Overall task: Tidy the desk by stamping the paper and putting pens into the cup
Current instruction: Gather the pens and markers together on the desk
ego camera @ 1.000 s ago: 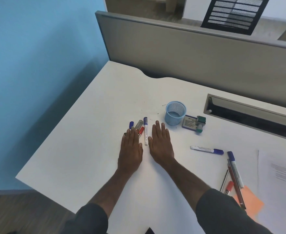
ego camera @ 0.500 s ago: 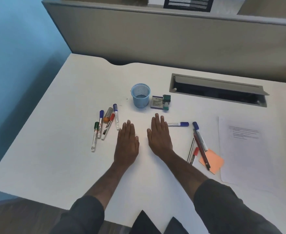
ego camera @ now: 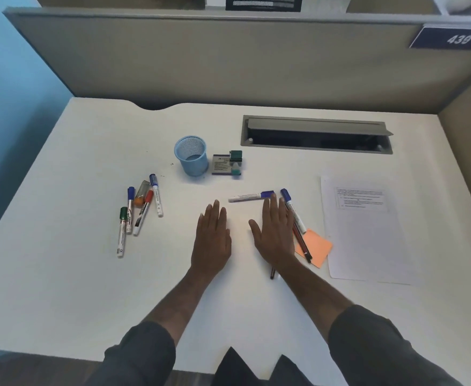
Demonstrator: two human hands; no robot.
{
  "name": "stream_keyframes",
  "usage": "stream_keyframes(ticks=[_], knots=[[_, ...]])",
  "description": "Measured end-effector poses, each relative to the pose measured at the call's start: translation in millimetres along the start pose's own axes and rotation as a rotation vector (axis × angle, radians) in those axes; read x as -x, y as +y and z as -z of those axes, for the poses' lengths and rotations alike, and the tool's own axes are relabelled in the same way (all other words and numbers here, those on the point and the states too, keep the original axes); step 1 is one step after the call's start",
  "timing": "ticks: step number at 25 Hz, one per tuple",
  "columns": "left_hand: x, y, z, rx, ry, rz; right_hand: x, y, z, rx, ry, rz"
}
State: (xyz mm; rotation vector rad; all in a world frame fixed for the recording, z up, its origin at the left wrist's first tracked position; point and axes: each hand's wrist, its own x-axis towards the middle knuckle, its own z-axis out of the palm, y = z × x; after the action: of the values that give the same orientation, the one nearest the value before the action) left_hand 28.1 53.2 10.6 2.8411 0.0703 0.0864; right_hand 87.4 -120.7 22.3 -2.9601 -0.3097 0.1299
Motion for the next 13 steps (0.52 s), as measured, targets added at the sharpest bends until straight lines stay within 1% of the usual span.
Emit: stream_keyframes(ticks=[5, 7, 10, 13], knots=[[-32.0, 31.9, -7.6, -0.010, -0.048, -0.084, 5.3, 45.1, 1.9, -0.026, 0.023, -0.025], [-49.9, 44.1, -8.9, -0.041, -0.064, -0.086, 5.5, 63.9, 3.4, -0.031, 0.025, -0.014], [-71.1, 51.2, -14.6, -0.106, -0.104, -0.073, 7.0, 87.0, 4.4, -0.021, 0.036, 0.047], [-76.4, 50.3, -21.7, -0.110, -0.138, -0.054, 6.8, 100.5, 3.9, -0.029, 0.028, 0.163]])
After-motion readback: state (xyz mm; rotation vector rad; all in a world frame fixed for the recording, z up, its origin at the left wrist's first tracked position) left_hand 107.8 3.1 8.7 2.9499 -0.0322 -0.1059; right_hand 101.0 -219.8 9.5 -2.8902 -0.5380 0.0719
